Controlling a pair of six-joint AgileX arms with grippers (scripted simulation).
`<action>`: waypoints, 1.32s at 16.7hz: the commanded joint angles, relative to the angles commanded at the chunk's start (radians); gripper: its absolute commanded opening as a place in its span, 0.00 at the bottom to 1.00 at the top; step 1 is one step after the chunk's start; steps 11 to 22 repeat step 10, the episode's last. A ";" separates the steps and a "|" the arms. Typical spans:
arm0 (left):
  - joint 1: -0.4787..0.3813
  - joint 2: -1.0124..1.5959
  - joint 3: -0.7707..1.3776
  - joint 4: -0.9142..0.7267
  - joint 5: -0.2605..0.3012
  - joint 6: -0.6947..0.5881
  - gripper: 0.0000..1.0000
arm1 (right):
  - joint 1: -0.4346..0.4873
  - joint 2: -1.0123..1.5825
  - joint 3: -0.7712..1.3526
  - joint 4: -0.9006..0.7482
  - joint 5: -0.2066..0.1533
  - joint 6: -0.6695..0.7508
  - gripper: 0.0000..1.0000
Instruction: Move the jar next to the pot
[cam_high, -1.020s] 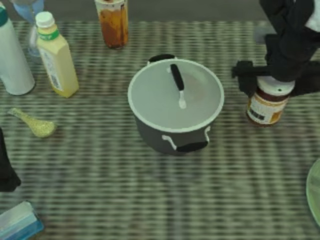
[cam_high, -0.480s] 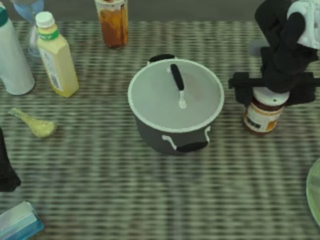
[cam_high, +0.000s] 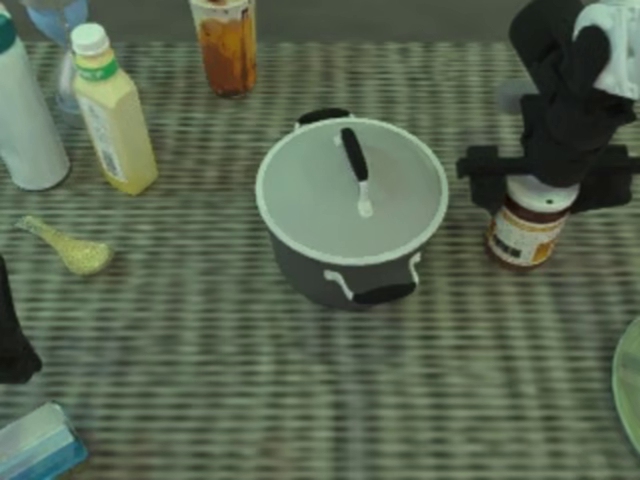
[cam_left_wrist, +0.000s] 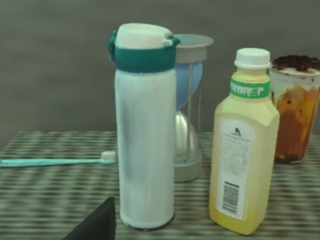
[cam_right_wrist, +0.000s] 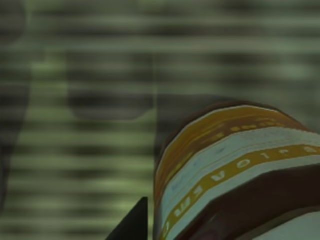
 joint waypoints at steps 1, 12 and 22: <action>0.000 0.000 0.000 0.000 0.000 0.000 1.00 | 0.000 0.000 0.000 0.000 0.000 0.000 0.75; 0.000 0.000 0.000 0.000 0.000 0.000 1.00 | 0.000 0.000 0.000 0.000 0.000 0.000 1.00; 0.000 0.000 0.000 0.000 0.000 0.000 1.00 | 0.000 0.000 0.000 0.000 0.000 0.000 1.00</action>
